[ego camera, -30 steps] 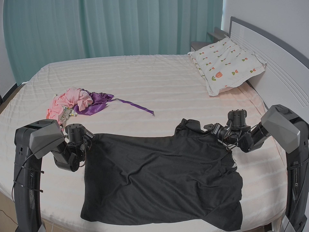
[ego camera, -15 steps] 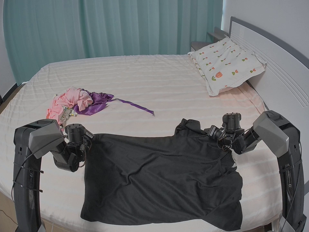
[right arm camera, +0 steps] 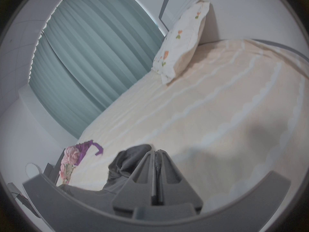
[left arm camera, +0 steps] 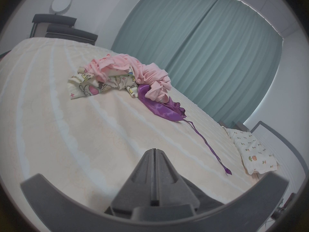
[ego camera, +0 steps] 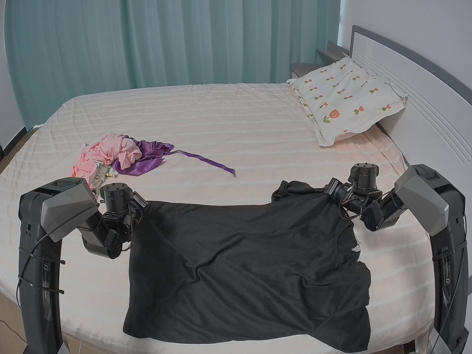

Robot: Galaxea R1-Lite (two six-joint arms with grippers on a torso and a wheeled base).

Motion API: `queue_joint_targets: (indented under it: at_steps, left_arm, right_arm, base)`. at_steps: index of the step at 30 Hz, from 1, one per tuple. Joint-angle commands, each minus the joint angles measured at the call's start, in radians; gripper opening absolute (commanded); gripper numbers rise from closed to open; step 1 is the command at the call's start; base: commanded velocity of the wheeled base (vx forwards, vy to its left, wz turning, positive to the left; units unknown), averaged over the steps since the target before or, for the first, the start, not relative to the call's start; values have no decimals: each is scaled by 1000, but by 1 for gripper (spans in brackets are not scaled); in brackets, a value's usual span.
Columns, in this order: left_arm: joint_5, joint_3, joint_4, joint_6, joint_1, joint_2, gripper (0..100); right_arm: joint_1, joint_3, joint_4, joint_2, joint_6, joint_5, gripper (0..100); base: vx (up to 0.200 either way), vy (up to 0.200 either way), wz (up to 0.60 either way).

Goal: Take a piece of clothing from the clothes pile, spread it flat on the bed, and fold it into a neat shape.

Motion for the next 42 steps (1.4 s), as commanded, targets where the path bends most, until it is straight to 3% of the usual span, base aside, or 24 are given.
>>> queue_joint_targets:
  at_steps: [1, 7, 12, 30, 31, 33, 34, 42]
  left_arm:
    - [0, -28, 6, 33, 0, -4, 0]
    - [8, -153, 97, 82, -5, -1, 0]
    - [83, -311, 144, 81, -3, 67, 0]
    - [95, -334, 163, 87, -5, 163, 0]
    - [94, -336, 172, 85, -6, 163, 0]
    - [94, -337, 183, 84, -11, 163, 0]
    - [94, -339, 183, 84, -15, 163, 100]
    - [94, -348, 184, 84, -5, 160, 100]
  right_arm:
    - [-24, -25, -30, -14, 0, -5, 0]
    - [-55, -88, -38, -8, 11, -43, 0]
    - [-73, -94, -55, 34, 20, -51, 0]
    - [-58, -146, -68, 127, 8, -57, 0]
    - [-58, -146, -64, 129, 8, -57, 100]
    - [-58, -146, -64, 133, 8, -57, 100]
    - [-58, -146, -67, 140, 8, -59, 100]
    - [-84, -132, -62, 97, -1, -83, 100]
  base:
    - [0, 0, 0]
    - [0, 0, 0]
    - [0, 0, 0]
    - [0, 0, 0]
    - [0, 0, 0]
    - [0, 0, 0]
    - [0, 0, 0]
    - [0, 0, 0]
